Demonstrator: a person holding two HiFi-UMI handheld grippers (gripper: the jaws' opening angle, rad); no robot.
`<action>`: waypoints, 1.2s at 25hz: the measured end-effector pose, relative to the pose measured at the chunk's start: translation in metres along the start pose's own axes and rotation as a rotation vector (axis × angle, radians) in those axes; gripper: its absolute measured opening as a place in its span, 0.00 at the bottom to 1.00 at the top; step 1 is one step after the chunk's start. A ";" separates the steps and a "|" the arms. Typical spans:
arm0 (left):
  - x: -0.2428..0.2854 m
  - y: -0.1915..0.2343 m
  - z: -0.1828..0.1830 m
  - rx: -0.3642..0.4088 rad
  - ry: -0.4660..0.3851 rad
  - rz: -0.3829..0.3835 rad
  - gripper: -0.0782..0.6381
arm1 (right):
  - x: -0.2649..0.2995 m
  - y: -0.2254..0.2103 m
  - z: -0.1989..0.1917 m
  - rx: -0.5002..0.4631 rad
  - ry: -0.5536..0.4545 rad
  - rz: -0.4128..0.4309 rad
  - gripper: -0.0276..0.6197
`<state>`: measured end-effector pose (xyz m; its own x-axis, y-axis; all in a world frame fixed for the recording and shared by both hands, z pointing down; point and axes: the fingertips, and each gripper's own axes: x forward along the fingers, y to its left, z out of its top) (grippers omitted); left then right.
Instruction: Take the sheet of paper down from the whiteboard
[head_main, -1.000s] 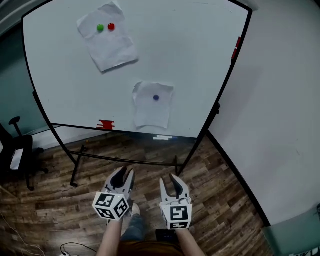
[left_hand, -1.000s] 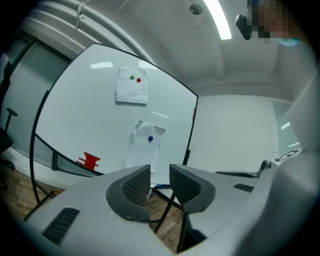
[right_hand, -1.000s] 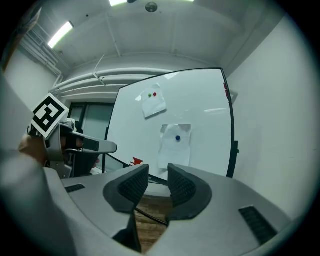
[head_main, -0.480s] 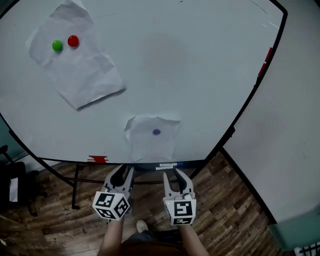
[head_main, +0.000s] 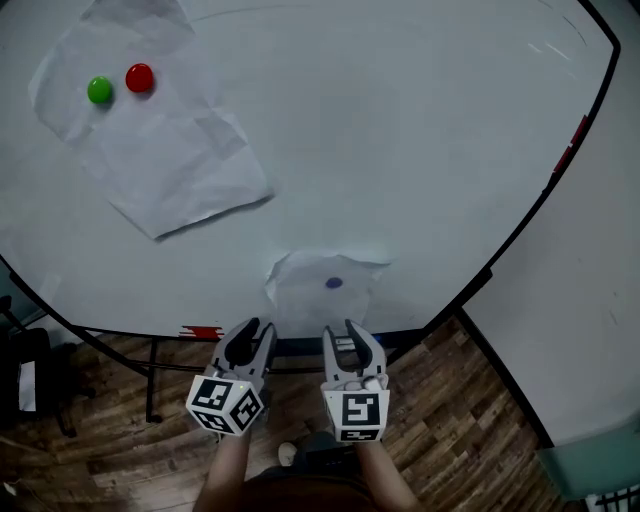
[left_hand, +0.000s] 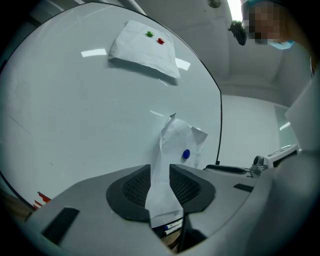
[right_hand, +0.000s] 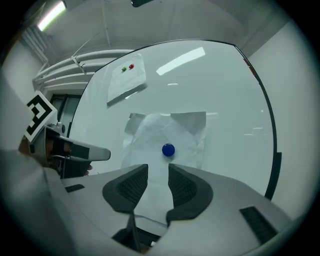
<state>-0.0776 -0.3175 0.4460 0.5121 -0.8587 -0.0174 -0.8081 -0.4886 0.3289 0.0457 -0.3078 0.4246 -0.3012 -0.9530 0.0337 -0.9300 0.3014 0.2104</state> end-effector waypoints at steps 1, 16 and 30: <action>0.001 0.001 0.000 -0.006 -0.003 -0.005 0.28 | 0.003 0.000 0.002 -0.003 -0.005 -0.001 0.26; 0.025 -0.001 0.012 0.011 -0.019 -0.047 0.28 | 0.033 -0.006 0.008 0.000 -0.027 -0.006 0.27; 0.041 0.004 0.028 0.029 -0.066 -0.063 0.28 | 0.056 -0.016 0.027 -0.085 -0.095 -0.069 0.29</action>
<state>-0.0679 -0.3590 0.4197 0.5431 -0.8337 -0.0998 -0.7832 -0.5458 0.2980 0.0384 -0.3650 0.3966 -0.2595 -0.9628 -0.0754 -0.9293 0.2277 0.2910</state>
